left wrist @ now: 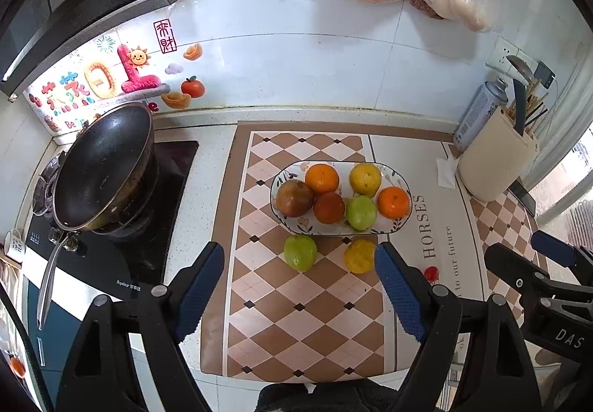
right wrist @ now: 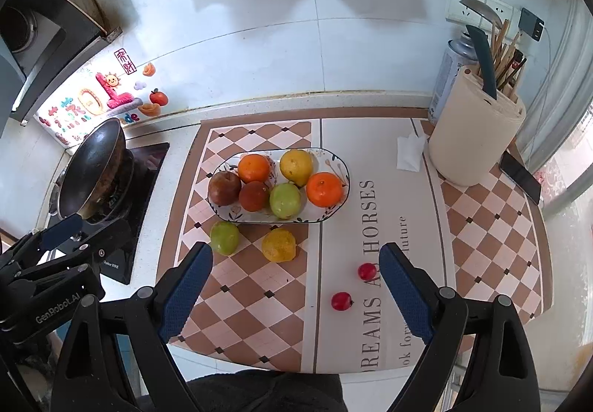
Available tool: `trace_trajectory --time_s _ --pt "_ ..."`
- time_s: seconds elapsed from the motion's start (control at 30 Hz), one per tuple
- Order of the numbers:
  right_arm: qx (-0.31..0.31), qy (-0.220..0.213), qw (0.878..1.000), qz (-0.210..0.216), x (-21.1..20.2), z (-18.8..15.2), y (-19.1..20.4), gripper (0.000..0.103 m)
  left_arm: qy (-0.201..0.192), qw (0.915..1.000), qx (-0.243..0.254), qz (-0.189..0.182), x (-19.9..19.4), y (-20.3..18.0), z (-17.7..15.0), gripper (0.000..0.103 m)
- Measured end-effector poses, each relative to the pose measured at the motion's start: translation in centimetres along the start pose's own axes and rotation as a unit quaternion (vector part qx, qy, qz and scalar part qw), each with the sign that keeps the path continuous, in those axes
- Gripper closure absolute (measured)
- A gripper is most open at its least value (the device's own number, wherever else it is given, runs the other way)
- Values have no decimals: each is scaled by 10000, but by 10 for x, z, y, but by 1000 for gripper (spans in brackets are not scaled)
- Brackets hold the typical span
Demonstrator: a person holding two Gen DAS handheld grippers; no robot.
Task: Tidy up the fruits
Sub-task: 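Lift both tools away from the plate, then grasp the green apple with the left tool while the right tool grasps the yellow citrus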
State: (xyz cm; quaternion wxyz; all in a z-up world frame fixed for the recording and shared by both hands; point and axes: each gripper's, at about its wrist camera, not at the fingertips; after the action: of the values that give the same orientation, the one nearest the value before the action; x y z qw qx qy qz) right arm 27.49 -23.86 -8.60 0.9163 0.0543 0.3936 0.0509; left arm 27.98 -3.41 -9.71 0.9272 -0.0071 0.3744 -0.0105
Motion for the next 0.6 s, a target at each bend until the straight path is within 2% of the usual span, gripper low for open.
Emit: trace_trajectory --time_s 0.13,0.17,0.23,0.37,0.6 --pt "72 82 9999 85 9 1 -3 10 2 9999 -29 124 7 -2 1 19" --pt "88 104 9999 104 13 1 -5 10 16 9999 -16 168 10 -2 1 12" --pt "160 186 9996 165 25 0 -8 10 -11 9997 10 257 16 -2 1 6" --pt "224 353 9990 180 58 -6 -14 9 15 9982 149 574 40 -1 -2 5" --pt "368 985 9940 299 137 -33 -21 10 383 9944 159 973 91 8 -14 5"
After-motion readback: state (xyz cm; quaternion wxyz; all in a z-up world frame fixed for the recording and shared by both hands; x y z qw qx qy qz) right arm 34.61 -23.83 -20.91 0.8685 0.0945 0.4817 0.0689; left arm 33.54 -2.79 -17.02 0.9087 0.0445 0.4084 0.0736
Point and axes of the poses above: each gripper's, at about its wrist camera, not at the fingertips, and x roughly the way its jaws point, y to its left, z to its top, and after that the axes turned 15 degrees about -y, right-handed
